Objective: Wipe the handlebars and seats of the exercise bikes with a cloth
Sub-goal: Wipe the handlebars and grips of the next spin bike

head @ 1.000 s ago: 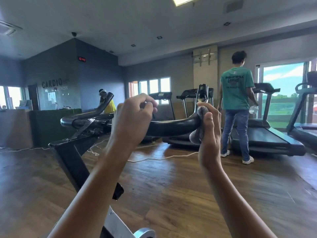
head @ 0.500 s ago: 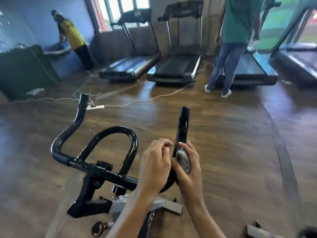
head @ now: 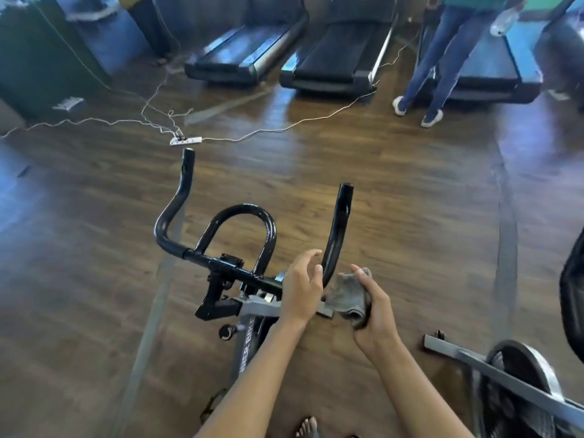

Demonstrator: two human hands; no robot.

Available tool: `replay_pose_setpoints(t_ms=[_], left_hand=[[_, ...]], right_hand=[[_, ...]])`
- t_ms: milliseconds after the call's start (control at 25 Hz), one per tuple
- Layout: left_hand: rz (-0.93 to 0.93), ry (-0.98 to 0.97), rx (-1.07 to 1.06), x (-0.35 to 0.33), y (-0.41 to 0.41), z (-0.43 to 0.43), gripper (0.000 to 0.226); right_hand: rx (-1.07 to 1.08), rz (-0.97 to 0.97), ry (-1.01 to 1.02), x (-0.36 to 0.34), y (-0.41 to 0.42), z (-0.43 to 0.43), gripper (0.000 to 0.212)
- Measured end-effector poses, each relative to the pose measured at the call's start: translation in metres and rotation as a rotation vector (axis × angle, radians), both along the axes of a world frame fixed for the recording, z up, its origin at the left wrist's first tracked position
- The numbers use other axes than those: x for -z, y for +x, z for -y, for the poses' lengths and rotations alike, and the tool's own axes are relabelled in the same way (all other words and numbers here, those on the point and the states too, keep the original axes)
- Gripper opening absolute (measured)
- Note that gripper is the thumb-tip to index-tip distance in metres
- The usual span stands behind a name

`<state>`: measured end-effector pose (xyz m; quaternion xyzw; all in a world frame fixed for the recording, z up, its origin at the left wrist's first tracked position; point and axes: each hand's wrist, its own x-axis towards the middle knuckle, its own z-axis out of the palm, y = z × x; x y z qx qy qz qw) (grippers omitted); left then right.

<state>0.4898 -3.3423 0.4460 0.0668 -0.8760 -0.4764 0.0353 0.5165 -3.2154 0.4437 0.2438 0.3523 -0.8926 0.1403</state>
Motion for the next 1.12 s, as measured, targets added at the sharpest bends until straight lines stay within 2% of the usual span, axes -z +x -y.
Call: replay_pose_setpoints(t_ms=[120,200,280,360,440,640,800,960,1040,1120], left_hand=[[-0.074,0.061,-0.182,-0.007,0.039,0.022,0.023],[-0.02,0.126,-0.286,-0.001,0.059,0.037,0.022],[0.029,0.162,-0.343,0.003,0.07,0.049,0.023],[0.023,0.165,-0.347,-0.005,0.062,0.06,0.023],[-0.004,0.145,-0.331,-0.023,0.04,0.072,0.022],[-0.074,0.232,-0.305,-0.06,-0.038,0.085,0.028],[-0.057,0.254,-0.243,-0.064,-0.1,0.073,0.028],[-0.084,0.257,-0.229,-0.066,-0.172,0.064,0.027],[-0.119,0.253,-0.305,-0.067,-0.212,0.06,0.029],[-0.117,0.266,-0.389,-0.065,-0.254,0.046,0.03]], right_hand=[[-0.121,-0.044,0.043,-0.012,0.014,-0.007,0.032],[-0.22,-0.051,0.03,-0.016,0.016,-0.006,0.039],[-0.323,-0.06,0.052,-0.02,0.012,0.0,0.042],[-0.456,-0.117,0.167,-0.029,-0.003,0.011,0.038],[-0.565,-0.188,0.297,-0.042,-0.019,0.022,0.033],[-0.563,-0.266,0.245,-0.071,-0.086,0.028,0.036],[-0.568,-0.393,0.311,-0.103,-0.158,0.022,0.045],[-0.76,-0.578,0.496,-0.124,-0.248,0.012,0.046],[-0.851,-0.595,0.483,-0.123,-0.297,0.012,0.047],[-0.879,-0.526,0.38,-0.113,-0.347,0.008,0.054]])
